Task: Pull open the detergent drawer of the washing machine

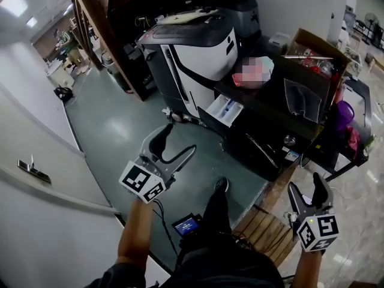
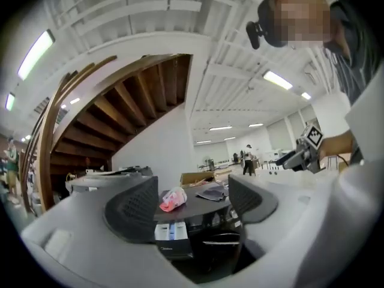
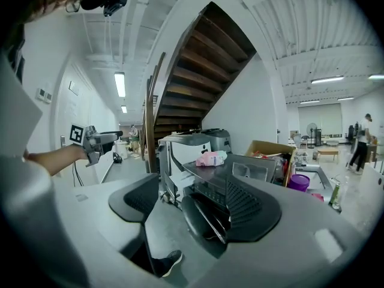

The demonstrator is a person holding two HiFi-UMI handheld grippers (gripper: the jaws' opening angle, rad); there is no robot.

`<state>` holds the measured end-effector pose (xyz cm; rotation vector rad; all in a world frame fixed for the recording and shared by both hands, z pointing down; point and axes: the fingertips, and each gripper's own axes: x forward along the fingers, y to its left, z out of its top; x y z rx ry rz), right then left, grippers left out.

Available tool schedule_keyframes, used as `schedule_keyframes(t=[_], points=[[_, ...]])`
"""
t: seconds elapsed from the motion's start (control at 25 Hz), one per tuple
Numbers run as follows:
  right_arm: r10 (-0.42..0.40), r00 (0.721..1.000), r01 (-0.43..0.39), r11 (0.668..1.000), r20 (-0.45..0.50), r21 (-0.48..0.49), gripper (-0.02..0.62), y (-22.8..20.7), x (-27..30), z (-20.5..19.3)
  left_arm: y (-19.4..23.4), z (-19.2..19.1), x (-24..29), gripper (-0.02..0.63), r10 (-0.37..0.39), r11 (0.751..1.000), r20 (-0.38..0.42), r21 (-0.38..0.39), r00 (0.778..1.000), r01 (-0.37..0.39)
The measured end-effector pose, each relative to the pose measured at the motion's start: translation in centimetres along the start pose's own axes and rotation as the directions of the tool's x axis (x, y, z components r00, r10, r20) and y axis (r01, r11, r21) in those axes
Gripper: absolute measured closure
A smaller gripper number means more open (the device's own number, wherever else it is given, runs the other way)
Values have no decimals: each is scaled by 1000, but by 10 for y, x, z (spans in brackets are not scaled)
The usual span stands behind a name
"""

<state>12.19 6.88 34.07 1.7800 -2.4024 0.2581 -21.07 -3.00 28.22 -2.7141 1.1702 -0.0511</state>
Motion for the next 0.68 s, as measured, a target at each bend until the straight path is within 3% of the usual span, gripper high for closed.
schedule_keyframes(t=[0.12,0.28,0.68], points=[[-12,1000,12,1000,-3,0,247,1,-9,-2,-15,16,-10,210,17,996,6,86,1000,-18],[-22,1000,22,1000,2,2,247,2,-19,-3,-32,27,-22,210,19,989,8,145,1000,-20],[-29,1000,29,999,11,-21,247,5,-30,0,-50,25,-40,210,16,991,5,136,1000,-16]])
